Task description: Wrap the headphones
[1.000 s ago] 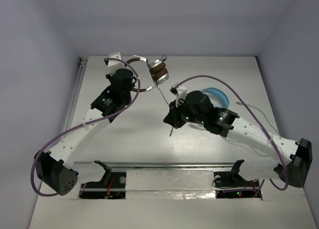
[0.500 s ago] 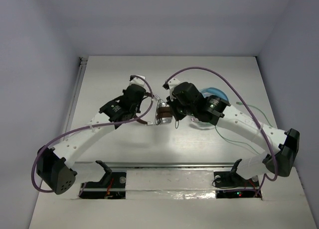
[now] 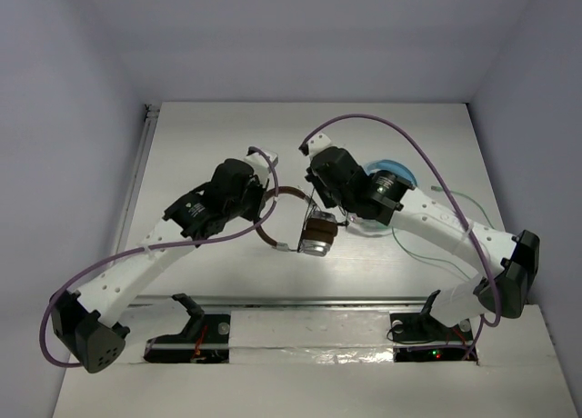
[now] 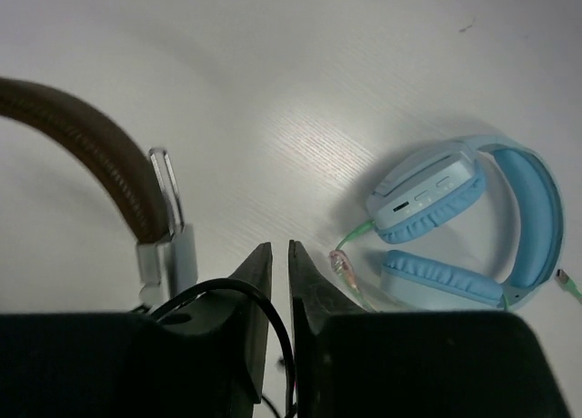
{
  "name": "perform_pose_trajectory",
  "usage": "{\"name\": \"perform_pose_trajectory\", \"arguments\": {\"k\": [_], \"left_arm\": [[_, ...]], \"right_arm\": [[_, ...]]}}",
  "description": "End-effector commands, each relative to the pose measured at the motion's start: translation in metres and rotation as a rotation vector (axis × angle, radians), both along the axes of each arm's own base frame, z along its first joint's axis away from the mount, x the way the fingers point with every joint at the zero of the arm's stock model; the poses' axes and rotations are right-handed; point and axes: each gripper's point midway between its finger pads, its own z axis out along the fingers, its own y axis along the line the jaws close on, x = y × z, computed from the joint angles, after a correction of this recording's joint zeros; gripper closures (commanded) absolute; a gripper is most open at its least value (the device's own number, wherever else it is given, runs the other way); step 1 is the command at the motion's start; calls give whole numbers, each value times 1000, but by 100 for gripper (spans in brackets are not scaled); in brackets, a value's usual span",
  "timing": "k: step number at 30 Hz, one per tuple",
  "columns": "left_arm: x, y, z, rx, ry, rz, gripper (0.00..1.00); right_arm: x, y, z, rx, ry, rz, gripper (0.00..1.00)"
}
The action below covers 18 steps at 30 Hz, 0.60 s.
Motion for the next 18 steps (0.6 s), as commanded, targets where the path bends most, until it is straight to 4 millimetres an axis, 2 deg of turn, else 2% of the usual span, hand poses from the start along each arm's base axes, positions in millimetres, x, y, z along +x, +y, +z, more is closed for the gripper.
{"name": "perform_pose_trajectory", "arguments": {"k": [1,2,4,6,10,11,12,14,17,18], "left_arm": [[-11,-15,21,-95,-27,-89,100],[-12,-15,24,-105,-33,-88,100],[-9,-12,31,-145,-33,-70,100],[-14,-20,37,-201,-24,-112,100],[-13,-18,43,-242,-23,-117,100],[-16,-23,49,-270,-25,-142,100],[-14,-24,59,-300,-48,-154,100],[-22,-32,72,-361,-57,-217,100],[-16,-31,91,-423,-92,-216,100],[-7,-25,99,-457,-109,-168,100]], "right_arm": [[20,-3,21,16,-131,-73,81],[26,-7,17,12,-145,-103,77],[35,-18,13,8,-161,-162,76],[44,-27,9,38,-161,-194,71],[44,-14,4,179,-93,-102,63],[44,-9,7,212,-98,-84,59],[49,-14,9,240,-93,-92,57],[46,-3,13,337,-65,-30,50],[38,12,13,461,-18,62,47],[38,14,13,488,-18,79,47]]}}
